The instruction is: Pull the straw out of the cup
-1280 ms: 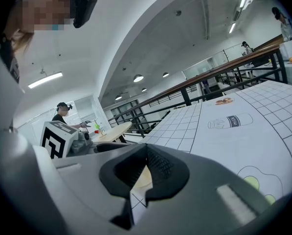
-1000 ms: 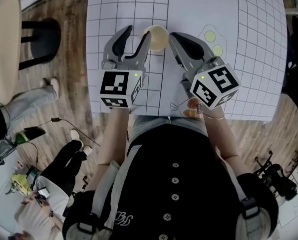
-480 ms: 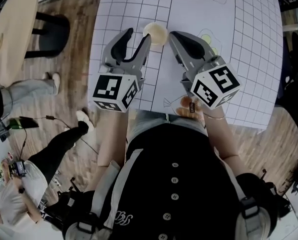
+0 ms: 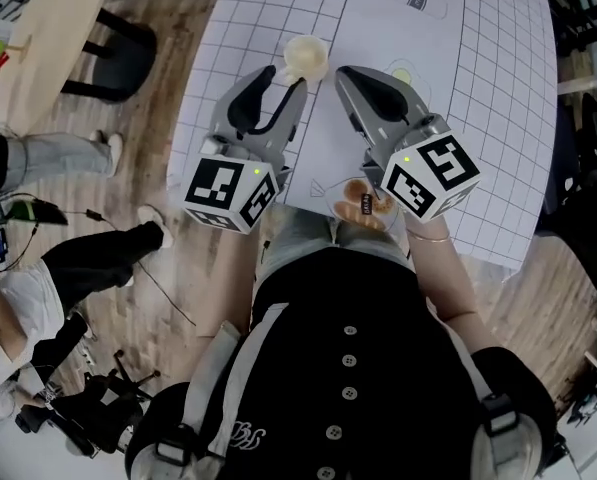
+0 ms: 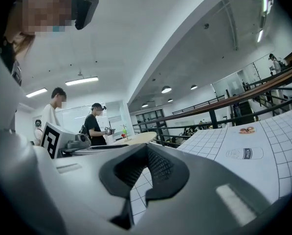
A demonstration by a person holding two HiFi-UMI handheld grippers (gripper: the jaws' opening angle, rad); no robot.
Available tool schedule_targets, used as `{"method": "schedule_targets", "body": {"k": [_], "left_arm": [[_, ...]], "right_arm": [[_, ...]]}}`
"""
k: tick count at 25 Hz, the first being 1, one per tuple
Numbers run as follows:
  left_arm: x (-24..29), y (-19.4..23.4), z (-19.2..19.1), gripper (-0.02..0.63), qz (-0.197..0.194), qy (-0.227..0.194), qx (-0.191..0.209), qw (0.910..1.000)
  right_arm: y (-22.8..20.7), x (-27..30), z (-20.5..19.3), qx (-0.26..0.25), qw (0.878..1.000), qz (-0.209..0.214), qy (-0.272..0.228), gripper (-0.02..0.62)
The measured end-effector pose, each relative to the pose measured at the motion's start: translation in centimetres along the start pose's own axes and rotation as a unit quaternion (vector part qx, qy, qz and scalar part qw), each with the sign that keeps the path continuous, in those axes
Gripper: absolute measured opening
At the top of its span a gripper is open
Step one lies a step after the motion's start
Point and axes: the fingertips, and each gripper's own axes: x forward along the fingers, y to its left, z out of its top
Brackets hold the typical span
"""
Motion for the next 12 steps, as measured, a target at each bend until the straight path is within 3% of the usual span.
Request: {"method": "schedule_targets", "body": {"k": [5,7,10,12], "left_arm": [[-2.0,-2.5,0.1,0.16,0.01,-0.013,-0.002,0.9999],[-2.6,-3.3,0.1,0.108,0.016,-0.02,-0.003,0.9997],[-3.4,-4.6,0.0,0.101,0.021,-0.027,-0.006,0.9994],[-4.0,-5.3,-0.1,0.041,0.025,-0.03,-0.009,0.9992]], "right_arm": [[1.7,-2.2,0.3,-0.012,1.0,0.02,-0.002,0.0],[2.3,-3.0,0.2,-0.017,0.999,0.029,-0.001,0.0],[3.1,-4.1,0.2,-0.022,0.999,0.038,-0.002,0.0],[3.6,-4.8,0.1,-0.024,0.999,0.042,-0.003,0.0]]}}
